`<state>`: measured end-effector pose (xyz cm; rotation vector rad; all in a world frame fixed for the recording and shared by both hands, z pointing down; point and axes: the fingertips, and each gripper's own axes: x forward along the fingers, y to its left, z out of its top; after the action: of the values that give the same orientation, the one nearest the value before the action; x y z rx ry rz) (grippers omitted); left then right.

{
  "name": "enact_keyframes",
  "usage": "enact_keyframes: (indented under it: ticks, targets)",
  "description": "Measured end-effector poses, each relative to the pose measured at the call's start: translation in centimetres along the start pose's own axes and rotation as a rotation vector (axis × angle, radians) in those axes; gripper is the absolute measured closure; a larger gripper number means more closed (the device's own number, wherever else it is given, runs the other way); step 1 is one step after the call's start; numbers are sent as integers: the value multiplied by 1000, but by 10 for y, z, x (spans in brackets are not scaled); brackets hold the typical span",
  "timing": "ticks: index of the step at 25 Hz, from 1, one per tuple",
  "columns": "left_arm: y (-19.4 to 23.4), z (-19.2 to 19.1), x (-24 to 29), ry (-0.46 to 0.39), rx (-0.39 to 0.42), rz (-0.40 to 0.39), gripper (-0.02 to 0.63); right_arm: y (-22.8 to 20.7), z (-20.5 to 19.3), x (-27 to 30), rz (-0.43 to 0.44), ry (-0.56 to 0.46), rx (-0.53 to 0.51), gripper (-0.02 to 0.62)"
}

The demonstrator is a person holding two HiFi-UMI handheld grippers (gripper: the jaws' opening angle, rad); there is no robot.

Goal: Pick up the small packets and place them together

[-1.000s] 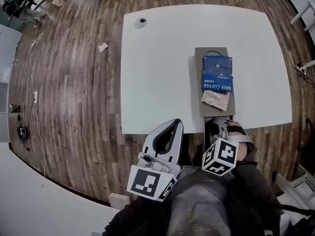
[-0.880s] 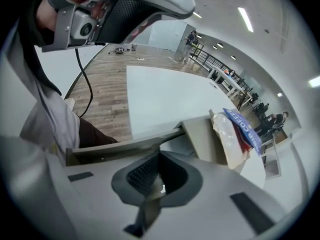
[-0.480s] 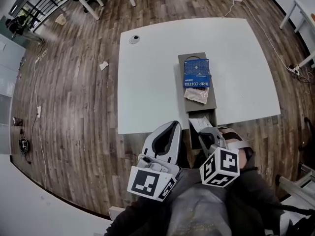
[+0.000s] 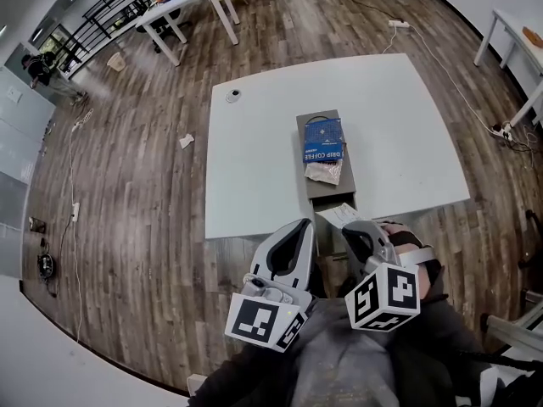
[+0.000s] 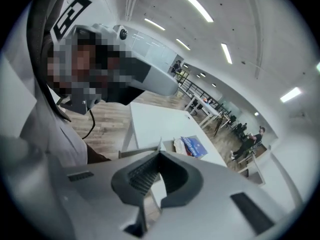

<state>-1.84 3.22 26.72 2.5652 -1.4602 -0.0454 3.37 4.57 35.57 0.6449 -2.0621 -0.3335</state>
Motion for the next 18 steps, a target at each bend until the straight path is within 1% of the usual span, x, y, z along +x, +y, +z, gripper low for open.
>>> enact_keyframes:
  ticks: [4, 9, 13, 18]
  targets:
    - [2, 8, 5, -18, 8, 5, 603, -22, 8, -5, -58, -13, -23, 590]
    - [12, 15, 18, -18, 4, 3, 603, -54, 17, 0, -108, -19, -27, 590]
    - [26, 21, 38, -13, 1, -5, 603, -79, 19, 15, -138, -6, -15, 590]
    - [55, 25, 72, -7, -8, -15, 603, -117, 23, 44, -172, 14, -10, 590]
